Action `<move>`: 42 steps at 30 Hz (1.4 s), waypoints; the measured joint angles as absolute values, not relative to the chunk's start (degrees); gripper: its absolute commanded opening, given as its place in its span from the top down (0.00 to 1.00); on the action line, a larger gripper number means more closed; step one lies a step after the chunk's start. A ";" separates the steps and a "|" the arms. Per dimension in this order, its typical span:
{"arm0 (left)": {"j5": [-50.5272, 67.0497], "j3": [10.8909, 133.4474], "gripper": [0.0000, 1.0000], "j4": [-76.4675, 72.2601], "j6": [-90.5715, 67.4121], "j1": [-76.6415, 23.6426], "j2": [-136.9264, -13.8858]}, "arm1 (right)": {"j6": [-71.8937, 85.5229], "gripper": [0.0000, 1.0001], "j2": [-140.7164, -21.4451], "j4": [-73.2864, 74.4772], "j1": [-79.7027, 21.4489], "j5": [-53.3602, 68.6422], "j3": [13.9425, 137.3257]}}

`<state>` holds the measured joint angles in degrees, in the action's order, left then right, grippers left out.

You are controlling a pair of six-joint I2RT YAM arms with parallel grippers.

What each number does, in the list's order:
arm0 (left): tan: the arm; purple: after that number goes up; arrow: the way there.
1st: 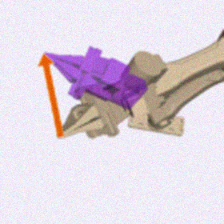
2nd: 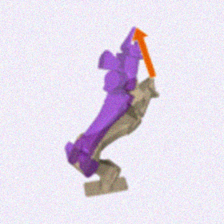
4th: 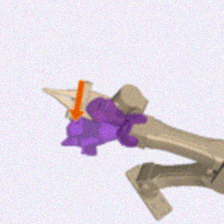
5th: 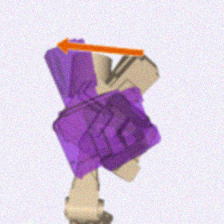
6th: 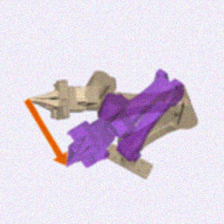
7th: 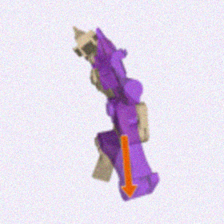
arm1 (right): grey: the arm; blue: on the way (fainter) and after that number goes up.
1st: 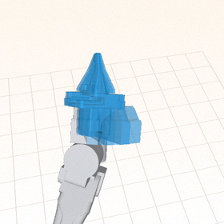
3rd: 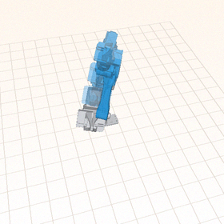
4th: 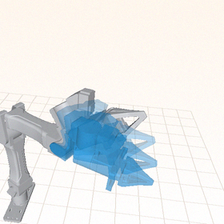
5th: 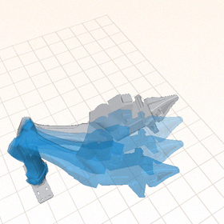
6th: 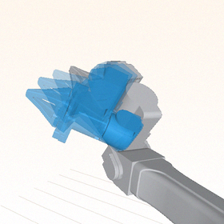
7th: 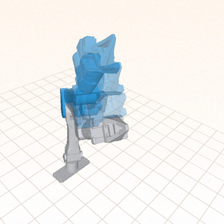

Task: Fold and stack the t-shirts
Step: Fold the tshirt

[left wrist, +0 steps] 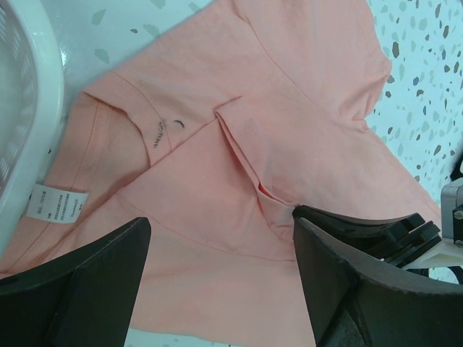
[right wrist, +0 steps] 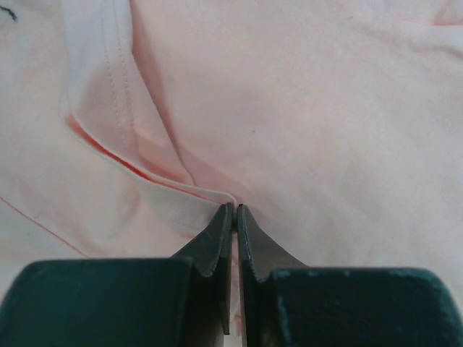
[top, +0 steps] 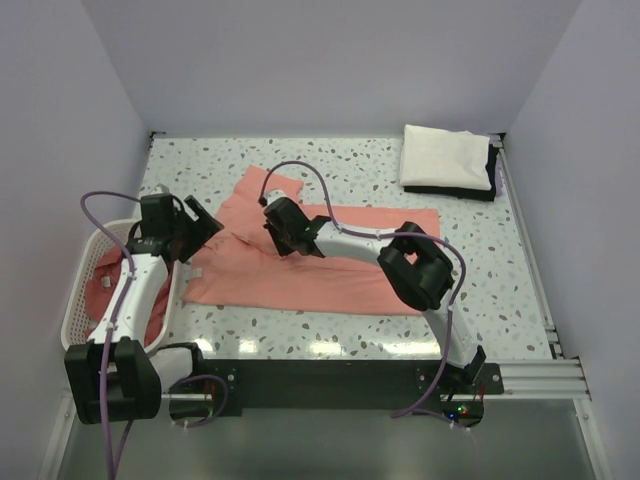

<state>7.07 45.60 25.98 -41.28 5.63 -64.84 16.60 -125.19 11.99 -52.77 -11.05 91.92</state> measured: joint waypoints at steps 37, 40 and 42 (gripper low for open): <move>7.90 41.34 0.15 23.38 -41.12 5.63 -67.29 | 21.63 0.95 -122.17 11.22 -49.01 -15.59 87.59; 8.05 41.34 0.16 23.24 -41.12 5.63 -67.37 | 22.09 0.92 -122.04 11.20 -48.99 -15.68 87.59; 8.21 41.32 0.15 23.18 -41.12 5.63 -67.37 | 22.31 0.86 -121.84 11.27 -48.99 -15.88 87.59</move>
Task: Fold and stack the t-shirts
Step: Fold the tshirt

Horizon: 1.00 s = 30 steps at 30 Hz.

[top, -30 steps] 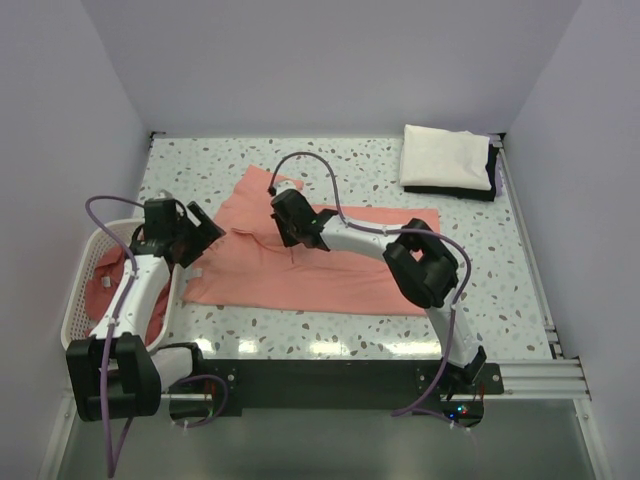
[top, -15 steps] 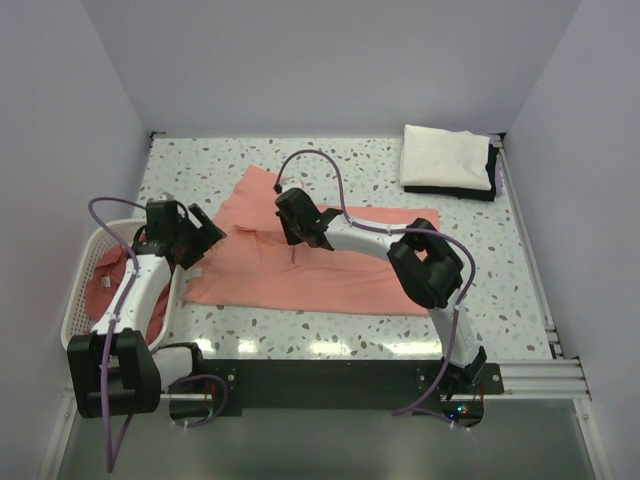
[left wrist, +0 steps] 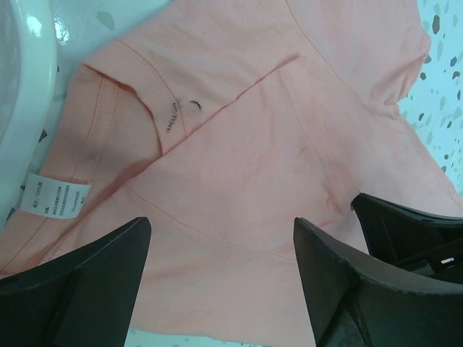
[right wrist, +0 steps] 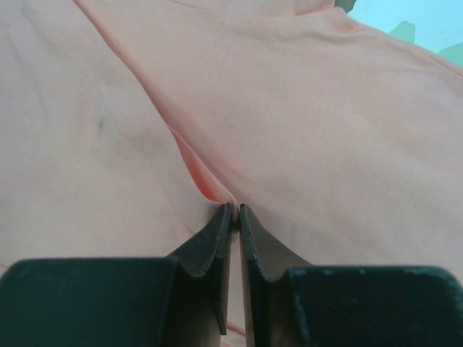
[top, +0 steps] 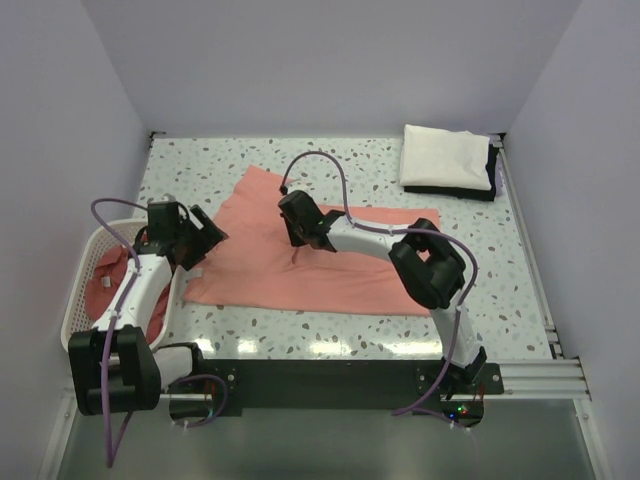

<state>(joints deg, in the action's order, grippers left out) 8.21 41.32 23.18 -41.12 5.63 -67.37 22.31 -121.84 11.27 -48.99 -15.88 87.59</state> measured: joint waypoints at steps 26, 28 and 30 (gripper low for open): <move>10.02 35.90 0.16 14.74 -46.37 -7.90 -70.87 | 39.18 0.43 -74.11 27.59 -27.24 -11.38 46.50; 9.89 34.92 0.16 13.93 -46.94 -8.08 -71.26 | 41.69 0.44 -71.99 27.68 -27.57 -9.82 42.44; 9.63 33.93 0.16 13.32 -47.44 -8.14 -72.16 | 44.21 0.44 -70.46 26.89 -27.64 -8.78 39.18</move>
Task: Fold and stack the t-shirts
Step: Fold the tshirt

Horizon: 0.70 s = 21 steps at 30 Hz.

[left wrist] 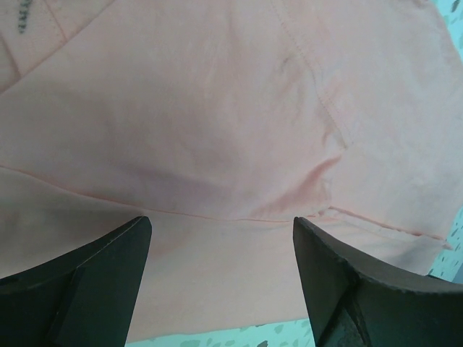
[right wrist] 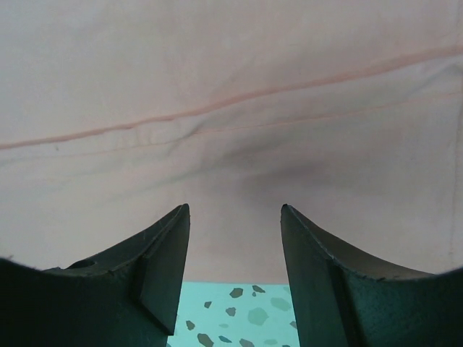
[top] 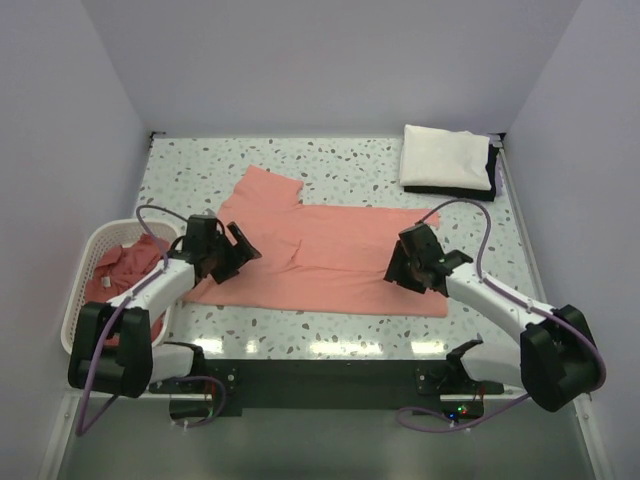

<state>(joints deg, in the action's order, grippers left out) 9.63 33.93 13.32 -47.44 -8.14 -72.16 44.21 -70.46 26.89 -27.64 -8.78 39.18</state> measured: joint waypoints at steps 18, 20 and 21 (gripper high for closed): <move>2.55 27.81 0.16 5.19 -53.54 -14.15 -71.92 | 56.93 0.44 -66.65 19.22 -22.94 -7.94 28.23; 1.80 27.62 0.17 5.17 -54.57 -16.10 -71.66 | 57.01 0.44 -64.51 20.78 -20.71 -7.79 27.33; 1.48 27.51 0.16 5.17 -55.09 -17.12 -71.48 | 56.99 0.44 -63.24 22.00 -19.55 -7.79 26.94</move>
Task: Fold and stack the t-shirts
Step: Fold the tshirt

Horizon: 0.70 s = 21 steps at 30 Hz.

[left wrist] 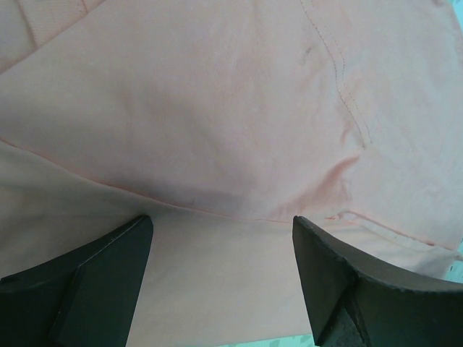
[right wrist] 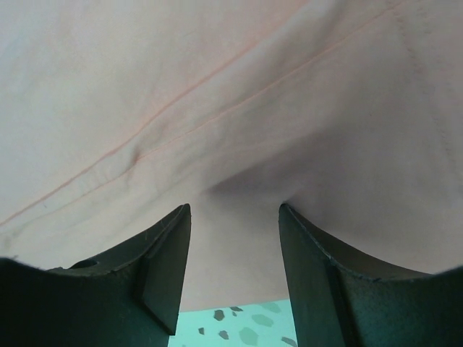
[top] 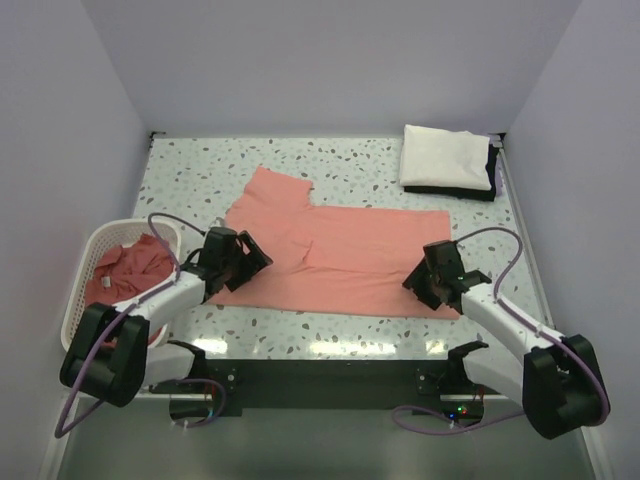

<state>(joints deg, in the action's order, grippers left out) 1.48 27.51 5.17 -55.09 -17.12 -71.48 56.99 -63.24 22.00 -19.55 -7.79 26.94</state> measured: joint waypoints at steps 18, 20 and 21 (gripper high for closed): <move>-3.38 27.83 0.14 19.77 -58.48 -21.85 -62.81 | 50.06 0.41 -57.36 40.58 -14.48 -6.61 31.48; -4.75 32.84 0.14 22.96 -57.34 -21.69 -64.60 | 48.07 0.41 -60.40 40.42 -14.48 -6.44 36.69; -5.19 36.23 0.13 23.90 -56.73 -21.28 -65.93 | 47.11 0.41 -61.84 39.77 -14.48 -6.44 39.44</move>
